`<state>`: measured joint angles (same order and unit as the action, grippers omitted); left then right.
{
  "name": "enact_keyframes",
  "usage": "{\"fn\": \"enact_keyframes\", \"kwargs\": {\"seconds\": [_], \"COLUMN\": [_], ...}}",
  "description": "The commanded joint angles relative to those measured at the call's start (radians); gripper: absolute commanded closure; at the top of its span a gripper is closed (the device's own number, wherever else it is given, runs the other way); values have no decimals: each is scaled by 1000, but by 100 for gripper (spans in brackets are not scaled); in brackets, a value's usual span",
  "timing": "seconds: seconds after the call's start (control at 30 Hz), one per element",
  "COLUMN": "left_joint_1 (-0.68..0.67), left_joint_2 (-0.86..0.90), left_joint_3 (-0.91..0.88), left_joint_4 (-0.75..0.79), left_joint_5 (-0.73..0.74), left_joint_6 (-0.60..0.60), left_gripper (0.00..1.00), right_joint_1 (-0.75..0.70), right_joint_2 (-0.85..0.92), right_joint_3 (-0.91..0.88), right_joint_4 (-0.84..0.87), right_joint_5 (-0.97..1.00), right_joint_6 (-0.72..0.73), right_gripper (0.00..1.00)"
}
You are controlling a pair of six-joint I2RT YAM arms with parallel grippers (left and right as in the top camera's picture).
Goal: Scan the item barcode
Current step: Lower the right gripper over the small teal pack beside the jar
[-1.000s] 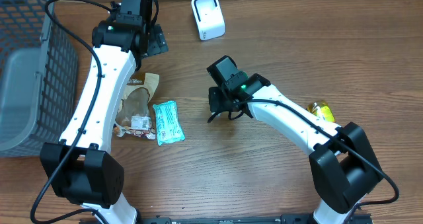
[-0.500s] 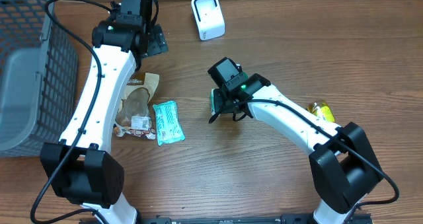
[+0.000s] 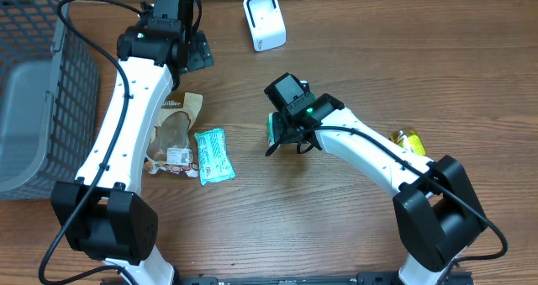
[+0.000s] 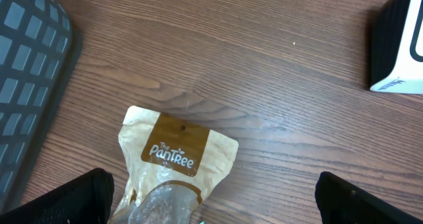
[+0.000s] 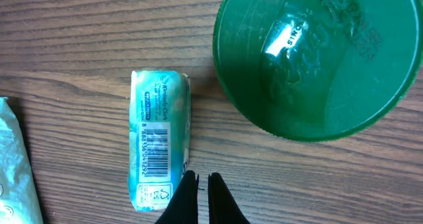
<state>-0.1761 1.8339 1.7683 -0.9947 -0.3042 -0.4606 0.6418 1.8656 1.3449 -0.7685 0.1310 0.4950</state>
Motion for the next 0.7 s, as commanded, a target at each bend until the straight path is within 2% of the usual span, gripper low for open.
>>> {"fn": "enact_keyframes", "kwargs": {"seconds": [0.0,0.43,0.67], "left_joint_1": [-4,-4,-4], "left_joint_2": [-15,-14,-14], "left_joint_3": [12,12,12], "left_joint_4": [4,4,4], "left_joint_5": [-17,-17,-17], "left_joint_6": [11,11,11], "left_gripper": [1,1,0], "right_joint_1": [-3,-3,-3], "right_joint_2": [-6,-6,-6], "right_joint_3": [-5,-5,-5], "right_joint_4": [3,4,2], "right_joint_5": [11,12,80], "right_joint_6": [7,7,41], "right_gripper": [96,96,96]}}
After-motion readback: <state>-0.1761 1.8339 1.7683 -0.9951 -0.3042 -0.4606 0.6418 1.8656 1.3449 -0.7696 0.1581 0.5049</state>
